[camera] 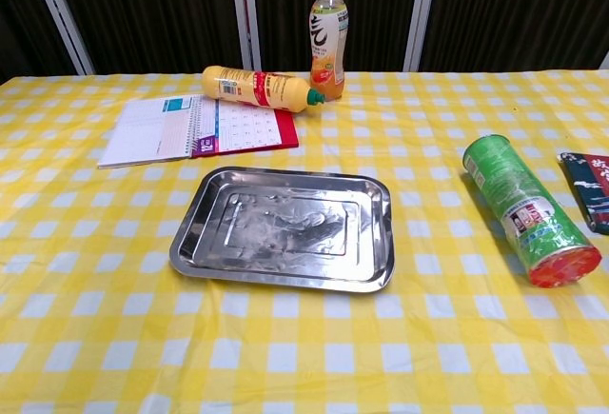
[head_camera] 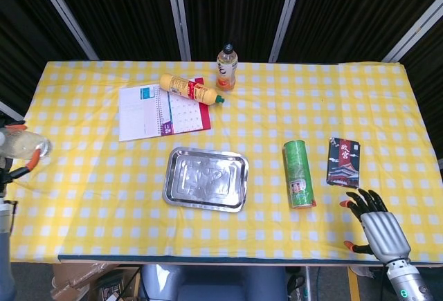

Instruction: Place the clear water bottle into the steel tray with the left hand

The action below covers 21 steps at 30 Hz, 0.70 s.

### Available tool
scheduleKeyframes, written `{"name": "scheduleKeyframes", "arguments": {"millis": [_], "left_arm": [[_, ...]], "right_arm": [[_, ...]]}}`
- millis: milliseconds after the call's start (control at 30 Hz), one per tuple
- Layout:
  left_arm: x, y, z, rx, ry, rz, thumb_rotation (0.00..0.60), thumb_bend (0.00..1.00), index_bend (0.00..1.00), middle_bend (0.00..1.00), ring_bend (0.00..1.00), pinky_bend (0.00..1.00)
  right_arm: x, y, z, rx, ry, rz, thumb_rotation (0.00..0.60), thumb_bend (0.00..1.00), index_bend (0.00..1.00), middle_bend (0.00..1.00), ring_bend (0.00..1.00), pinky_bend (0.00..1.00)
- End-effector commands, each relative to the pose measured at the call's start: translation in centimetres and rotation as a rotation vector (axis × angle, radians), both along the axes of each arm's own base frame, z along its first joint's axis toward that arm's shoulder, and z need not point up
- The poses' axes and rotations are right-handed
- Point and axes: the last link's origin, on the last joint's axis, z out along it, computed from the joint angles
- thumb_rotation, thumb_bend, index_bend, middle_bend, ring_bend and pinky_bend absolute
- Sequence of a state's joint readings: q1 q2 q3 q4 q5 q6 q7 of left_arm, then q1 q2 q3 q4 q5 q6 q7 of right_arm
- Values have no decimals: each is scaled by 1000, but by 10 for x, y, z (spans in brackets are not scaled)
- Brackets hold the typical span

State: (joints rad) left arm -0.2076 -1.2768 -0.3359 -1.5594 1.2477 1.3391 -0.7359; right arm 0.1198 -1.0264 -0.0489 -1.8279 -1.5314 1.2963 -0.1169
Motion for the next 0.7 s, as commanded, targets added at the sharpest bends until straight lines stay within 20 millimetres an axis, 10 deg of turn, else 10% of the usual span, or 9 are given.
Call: {"name": "scheduleKeyframes", "arguments": {"millis": [33,200,700], "left_arm": [[40,12,-64,-145,-8,-69,600,506,544,211,0,0],[88,19,-103,-233,-30,-159,600,506,545,212,0,0],[159,-3,-128,-434,-86,-299,600,506,549,212,0,0]], "right_arm": [[-1,0,3,-10,-2,-4,600,157,268,149,42,19],[-3,-1,6,-18,-8,-6,600,158,268,149,42,19],[-1,0,5,-16,-6,3,600,159,273,150,42,19]]}}
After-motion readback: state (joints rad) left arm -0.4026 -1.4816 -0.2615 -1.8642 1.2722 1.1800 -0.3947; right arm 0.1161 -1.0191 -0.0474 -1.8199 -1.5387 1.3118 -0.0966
